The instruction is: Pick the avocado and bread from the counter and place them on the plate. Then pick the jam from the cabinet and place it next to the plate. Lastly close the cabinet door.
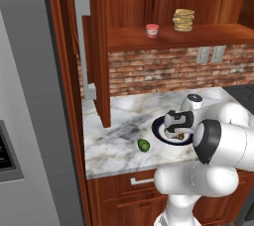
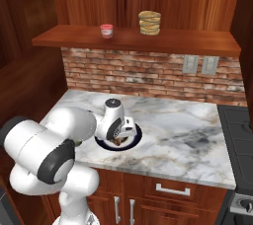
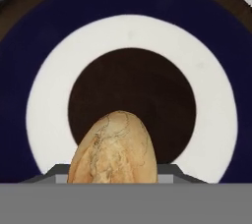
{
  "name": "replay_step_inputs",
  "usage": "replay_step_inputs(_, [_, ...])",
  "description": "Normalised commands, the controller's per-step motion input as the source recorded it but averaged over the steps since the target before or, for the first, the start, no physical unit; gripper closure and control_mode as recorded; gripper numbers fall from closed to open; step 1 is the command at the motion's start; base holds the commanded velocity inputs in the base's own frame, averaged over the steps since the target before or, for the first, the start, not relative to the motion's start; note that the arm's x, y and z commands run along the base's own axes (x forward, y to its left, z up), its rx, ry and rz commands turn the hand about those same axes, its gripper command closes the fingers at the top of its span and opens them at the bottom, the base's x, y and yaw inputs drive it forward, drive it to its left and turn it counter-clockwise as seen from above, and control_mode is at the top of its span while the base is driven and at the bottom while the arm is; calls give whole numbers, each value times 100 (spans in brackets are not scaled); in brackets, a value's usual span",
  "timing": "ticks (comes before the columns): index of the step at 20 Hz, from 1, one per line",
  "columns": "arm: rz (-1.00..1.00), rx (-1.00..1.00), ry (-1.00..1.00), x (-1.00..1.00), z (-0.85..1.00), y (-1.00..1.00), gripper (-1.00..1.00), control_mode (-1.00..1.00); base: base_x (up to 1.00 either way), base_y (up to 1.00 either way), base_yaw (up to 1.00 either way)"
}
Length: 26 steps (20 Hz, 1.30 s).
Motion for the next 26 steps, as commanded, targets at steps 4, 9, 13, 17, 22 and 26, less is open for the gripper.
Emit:
replay_step_inputs(4, [0,0,0,4,-22,0,100,-100,0,0,0])
replay_step_inputs(9, [0,0,0,1,-20,0,100,-100,0,0,0])
replay_step_inputs(13, [0,0,0,0,-5,0,-100,-100,0,0,0])
replay_step_inputs(17, [0,0,0,-12,1,1,-100,-100,0,0,0])
replay_step_inputs(22, [0,0,-2,-3,20,3,-100,-100,0,0,0])
replay_step_inputs(26, [0,3,-7,0,42,9,-100,-100,0,0,0])
